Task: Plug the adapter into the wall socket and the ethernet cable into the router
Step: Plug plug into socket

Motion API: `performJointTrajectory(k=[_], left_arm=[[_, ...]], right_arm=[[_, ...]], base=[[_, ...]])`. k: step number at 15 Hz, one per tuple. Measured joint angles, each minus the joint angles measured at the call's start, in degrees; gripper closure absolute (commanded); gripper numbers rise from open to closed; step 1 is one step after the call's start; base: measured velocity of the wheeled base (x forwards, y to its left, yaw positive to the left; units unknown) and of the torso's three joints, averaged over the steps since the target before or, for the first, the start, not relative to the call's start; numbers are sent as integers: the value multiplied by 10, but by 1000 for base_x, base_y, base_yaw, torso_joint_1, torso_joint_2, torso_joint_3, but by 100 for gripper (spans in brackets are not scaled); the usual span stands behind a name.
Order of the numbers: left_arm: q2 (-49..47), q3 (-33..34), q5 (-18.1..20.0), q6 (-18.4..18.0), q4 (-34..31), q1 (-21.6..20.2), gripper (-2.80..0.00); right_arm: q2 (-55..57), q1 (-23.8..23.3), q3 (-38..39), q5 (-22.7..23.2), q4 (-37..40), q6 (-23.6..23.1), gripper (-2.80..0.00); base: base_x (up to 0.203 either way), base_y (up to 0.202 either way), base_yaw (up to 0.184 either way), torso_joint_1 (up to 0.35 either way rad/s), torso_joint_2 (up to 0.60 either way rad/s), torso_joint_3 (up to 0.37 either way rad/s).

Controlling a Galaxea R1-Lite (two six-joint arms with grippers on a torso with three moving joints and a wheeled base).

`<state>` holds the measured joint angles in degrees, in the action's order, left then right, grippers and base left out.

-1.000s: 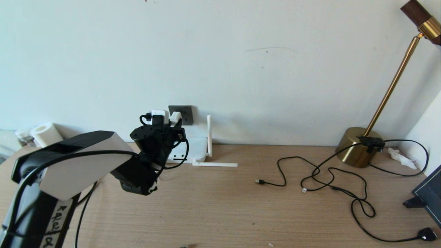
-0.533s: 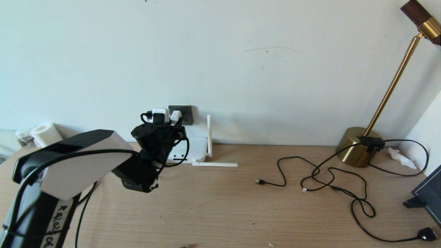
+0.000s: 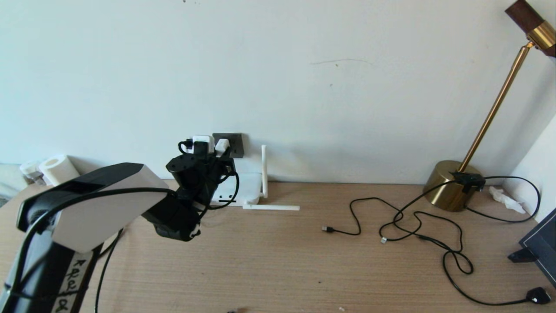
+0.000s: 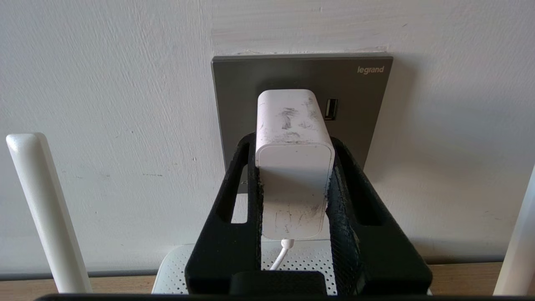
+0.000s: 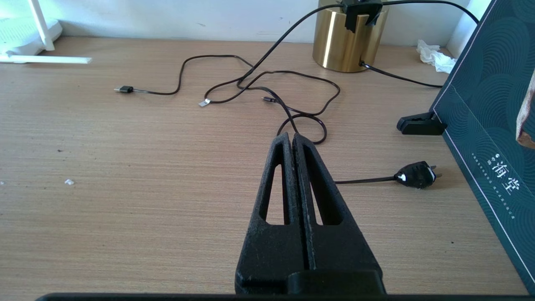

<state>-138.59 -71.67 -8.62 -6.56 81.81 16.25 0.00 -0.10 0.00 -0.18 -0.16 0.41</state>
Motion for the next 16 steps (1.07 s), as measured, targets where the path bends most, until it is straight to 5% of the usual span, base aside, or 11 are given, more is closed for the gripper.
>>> performJointTrajectory(k=[16], left_arm=[[-24, -59, -12, 0, -39, 2, 0]], right_arm=[[0, 0, 0, 0, 0, 0, 0]], base=[[0, 0, 0, 0, 0, 0]])
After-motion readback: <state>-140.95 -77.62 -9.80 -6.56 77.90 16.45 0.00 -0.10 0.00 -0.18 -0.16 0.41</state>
